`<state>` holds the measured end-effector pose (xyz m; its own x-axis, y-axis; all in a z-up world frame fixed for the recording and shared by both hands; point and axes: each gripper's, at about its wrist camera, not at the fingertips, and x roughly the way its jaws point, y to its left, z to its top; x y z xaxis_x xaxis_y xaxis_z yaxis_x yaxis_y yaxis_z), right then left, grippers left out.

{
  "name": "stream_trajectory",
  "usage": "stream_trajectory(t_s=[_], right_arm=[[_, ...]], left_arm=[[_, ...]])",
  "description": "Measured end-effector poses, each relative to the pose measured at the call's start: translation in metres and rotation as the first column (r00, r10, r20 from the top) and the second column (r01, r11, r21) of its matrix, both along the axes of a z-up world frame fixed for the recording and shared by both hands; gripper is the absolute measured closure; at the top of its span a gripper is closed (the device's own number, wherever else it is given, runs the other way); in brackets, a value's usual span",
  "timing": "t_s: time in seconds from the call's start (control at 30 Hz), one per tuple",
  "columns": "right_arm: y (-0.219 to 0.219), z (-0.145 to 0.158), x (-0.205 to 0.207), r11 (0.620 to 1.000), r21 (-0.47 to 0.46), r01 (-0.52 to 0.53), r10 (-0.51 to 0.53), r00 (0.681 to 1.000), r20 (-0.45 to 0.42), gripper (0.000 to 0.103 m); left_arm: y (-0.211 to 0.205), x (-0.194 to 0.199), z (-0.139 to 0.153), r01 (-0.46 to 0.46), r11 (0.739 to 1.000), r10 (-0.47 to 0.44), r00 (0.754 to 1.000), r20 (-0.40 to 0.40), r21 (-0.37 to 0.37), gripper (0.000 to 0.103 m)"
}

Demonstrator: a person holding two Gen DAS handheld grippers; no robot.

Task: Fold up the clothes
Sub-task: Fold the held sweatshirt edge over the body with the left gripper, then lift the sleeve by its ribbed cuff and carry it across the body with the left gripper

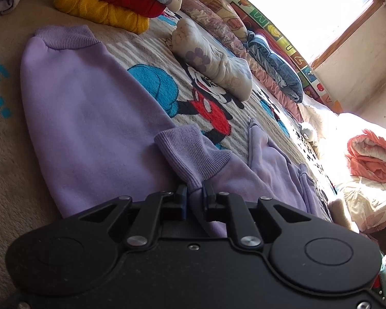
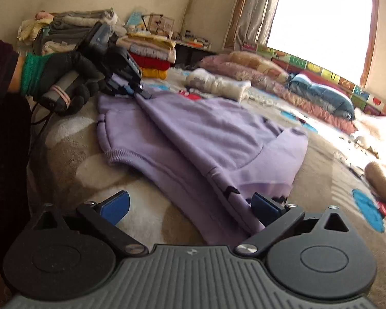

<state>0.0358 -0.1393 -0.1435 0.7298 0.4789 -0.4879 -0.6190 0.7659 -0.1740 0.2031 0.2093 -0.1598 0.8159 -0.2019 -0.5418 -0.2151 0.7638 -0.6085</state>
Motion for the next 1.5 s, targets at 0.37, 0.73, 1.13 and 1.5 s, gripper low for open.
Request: stream_trajectory(t_s=[0.37,0.73,1.13,1.5], right_arm=[[-0.006,0.007,0.008,0.999,0.052,0.0,0.002,0.999,-0.034,0.001],[-0.006,0.008,0.018,0.998,0.064,-0.007,0.01,0.999,-0.049,0.001],[-0.01,0.0,0.027,0.996,0.082,-0.021,0.028,0.997,-0.074,0.0],[-0.009,0.005,0.016,0.993,0.097,-0.065,0.07,0.996,-0.051,0.0]], left_arm=[[0.008,-0.015,0.019,-0.015,0.999,0.015,1.0,0.012,-0.033,0.082],[0.0,-0.007,0.02,-0.009,1.0,0.009,1.0,-0.02,0.0,0.08],[-0.038,0.005,0.093,0.056,0.998,-0.058,0.979,0.194,0.017,0.098],[-0.131,0.075,0.145,0.193,0.979,-0.205,0.936,0.287,0.068,0.098]])
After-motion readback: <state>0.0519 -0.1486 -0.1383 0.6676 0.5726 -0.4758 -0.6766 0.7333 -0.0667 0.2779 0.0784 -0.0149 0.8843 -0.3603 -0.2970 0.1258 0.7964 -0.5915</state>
